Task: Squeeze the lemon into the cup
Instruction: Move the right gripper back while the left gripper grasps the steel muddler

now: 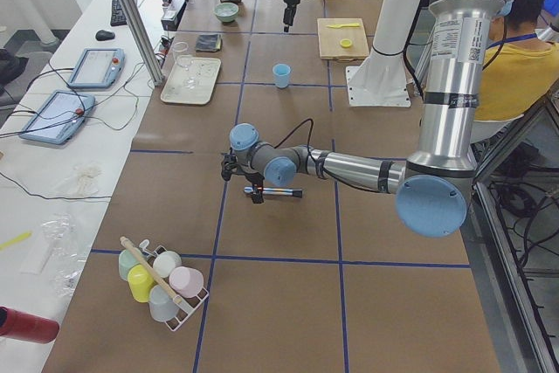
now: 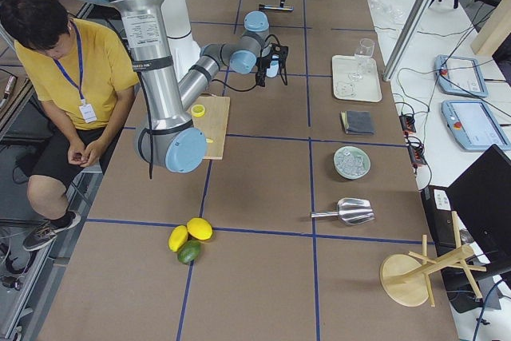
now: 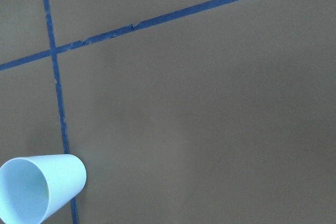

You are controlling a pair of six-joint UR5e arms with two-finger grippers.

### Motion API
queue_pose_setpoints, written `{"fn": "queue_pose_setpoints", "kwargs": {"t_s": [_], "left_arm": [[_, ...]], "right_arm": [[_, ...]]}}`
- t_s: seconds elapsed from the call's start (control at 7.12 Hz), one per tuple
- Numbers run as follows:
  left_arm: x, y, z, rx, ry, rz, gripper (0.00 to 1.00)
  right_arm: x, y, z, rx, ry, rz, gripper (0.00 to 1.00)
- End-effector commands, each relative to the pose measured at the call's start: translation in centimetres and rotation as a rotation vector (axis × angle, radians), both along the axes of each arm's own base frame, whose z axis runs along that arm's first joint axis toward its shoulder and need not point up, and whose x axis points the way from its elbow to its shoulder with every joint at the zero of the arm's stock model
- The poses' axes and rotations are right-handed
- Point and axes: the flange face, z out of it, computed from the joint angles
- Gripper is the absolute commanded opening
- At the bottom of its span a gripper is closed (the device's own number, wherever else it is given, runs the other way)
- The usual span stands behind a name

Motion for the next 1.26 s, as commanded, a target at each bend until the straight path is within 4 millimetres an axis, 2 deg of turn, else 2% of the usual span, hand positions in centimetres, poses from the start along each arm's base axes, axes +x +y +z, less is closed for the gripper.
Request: {"fn": "queue_pose_setpoints", "kwargs": {"t_s": [0.0, 0.14, 0.28, 0.42, 0.56, 0.7, 0.84, 1.12], "left_arm": [[2.0, 0.0, 0.5, 0.01, 0.003, 0.026, 0.91], [2.6, 0.2, 0.5, 0.011, 0.002, 0.037, 0.82], [2.8, 0.3, 0.5, 0.015, 0.001, 0.044, 0.45], [2.8, 0.4, 0.3, 0.022, 0.0, 0.046, 0.0], [2.9, 0.2, 0.7, 0.032, -0.028, 0.032, 0.0], [2.7, -0.2, 0.3, 0.087, -0.071, 0.004, 0.0], [2.5, -0.2, -1.6, 0.119, -0.052, -0.001, 0.0], [1.2, 0.4, -8.7, 0.227, -0.019, -0.05, 0.0]], "right_arm": [[0.2, 0.1, 0.4, 0.003, 0.006, -0.004, 1.0], [0.2, 0.1, 0.4, 0.002, 0.007, -0.004, 1.0], [0.1, 0.1, 0.4, 0.004, 0.006, -0.005, 1.0], [0.2, 0.1, 0.3, 0.004, 0.005, -0.004, 1.0], [0.2, 0.1, 0.4, 0.002, 0.007, -0.004, 1.0], [0.2, 0.1, 0.3, 0.003, 0.005, -0.004, 1.0], [0.2, 0.2, 0.4, 0.003, 0.006, -0.006, 1.0], [0.9, 0.5, 0.0, 0.01, -0.004, -0.002, 1.0]]}}
